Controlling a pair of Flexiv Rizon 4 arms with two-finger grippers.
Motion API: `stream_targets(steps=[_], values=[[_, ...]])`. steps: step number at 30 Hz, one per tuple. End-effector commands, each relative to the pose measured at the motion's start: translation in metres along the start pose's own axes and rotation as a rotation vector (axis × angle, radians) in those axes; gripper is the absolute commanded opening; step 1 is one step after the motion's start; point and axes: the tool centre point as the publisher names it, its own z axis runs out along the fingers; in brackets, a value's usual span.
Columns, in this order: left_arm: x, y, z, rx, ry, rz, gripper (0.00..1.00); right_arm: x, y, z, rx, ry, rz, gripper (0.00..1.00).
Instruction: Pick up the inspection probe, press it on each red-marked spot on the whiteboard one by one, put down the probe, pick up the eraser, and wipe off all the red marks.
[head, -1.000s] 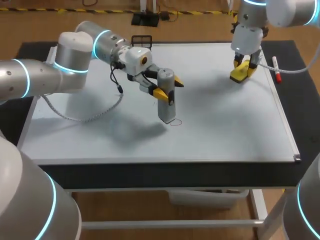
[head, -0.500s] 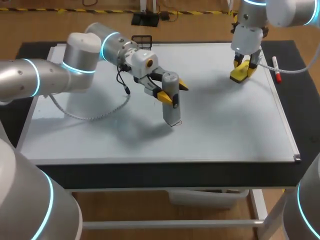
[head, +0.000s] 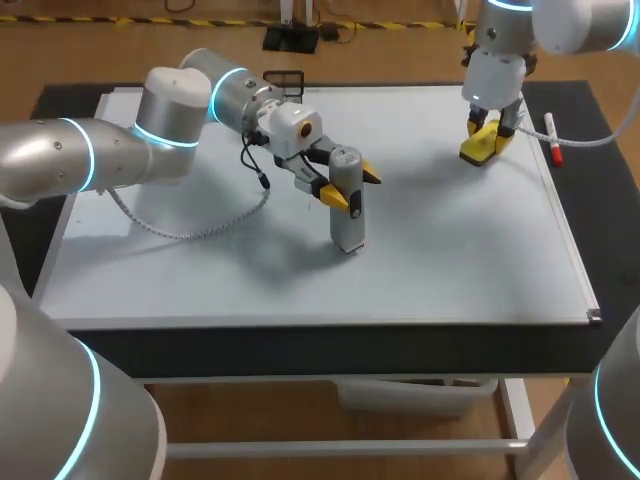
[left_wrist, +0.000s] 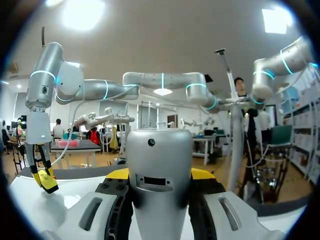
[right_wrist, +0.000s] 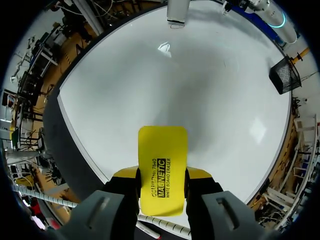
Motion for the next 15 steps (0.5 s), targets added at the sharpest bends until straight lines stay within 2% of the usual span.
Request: stream_targets(steps=[1,15], values=[[-0.0076,0.0055,-0.0031,0.007,0.027,-0.005,0.0,0.0005,-0.0003,-0.0013,0.002,0.002,-0.001,0.0],[-0.0143,0.0142,-0.0048,-0.011,0.036,-0.012,0.0,0.0005,-0.0003,-0.0013,0.002,0.002,-0.001,0.0]])
